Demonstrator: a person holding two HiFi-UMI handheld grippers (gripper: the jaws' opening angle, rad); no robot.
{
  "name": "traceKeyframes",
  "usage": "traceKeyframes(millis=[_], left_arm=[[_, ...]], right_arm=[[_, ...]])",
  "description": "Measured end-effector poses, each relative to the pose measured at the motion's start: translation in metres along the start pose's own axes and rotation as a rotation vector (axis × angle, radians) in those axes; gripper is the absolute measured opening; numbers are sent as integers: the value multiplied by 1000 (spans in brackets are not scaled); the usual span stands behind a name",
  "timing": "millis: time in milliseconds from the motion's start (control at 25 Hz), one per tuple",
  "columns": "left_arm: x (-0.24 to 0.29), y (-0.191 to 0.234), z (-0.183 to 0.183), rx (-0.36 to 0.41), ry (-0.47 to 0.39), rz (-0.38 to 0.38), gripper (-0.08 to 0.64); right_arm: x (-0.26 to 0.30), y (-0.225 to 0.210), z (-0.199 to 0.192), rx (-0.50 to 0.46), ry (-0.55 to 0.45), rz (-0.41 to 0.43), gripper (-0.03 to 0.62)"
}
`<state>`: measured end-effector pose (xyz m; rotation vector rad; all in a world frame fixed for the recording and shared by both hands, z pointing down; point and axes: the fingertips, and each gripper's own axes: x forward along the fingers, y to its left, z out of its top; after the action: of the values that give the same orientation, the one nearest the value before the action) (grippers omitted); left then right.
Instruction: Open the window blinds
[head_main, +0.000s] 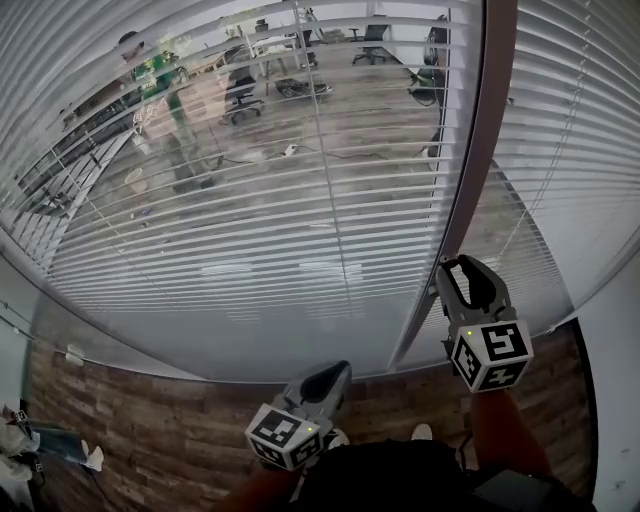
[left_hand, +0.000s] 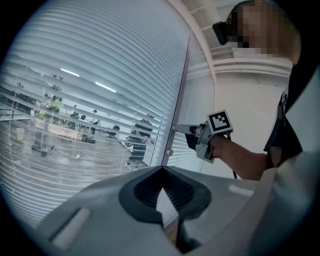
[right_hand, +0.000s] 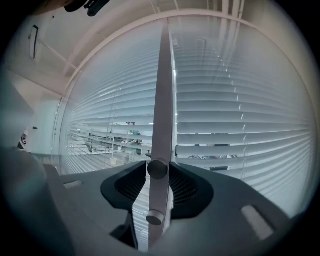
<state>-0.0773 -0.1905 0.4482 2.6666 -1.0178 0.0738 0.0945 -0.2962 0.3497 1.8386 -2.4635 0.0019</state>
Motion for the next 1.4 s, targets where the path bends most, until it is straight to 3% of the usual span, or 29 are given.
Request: traceKeyframes(millis=[480,1400], left_arm=[[2,2,5,-9,-4,8,2],[1,1,1,-5,1,5,1]], right_arm=[[4,-4,5,-61,26,-12,153],[4,8,-4,-799,152,-98,149]])
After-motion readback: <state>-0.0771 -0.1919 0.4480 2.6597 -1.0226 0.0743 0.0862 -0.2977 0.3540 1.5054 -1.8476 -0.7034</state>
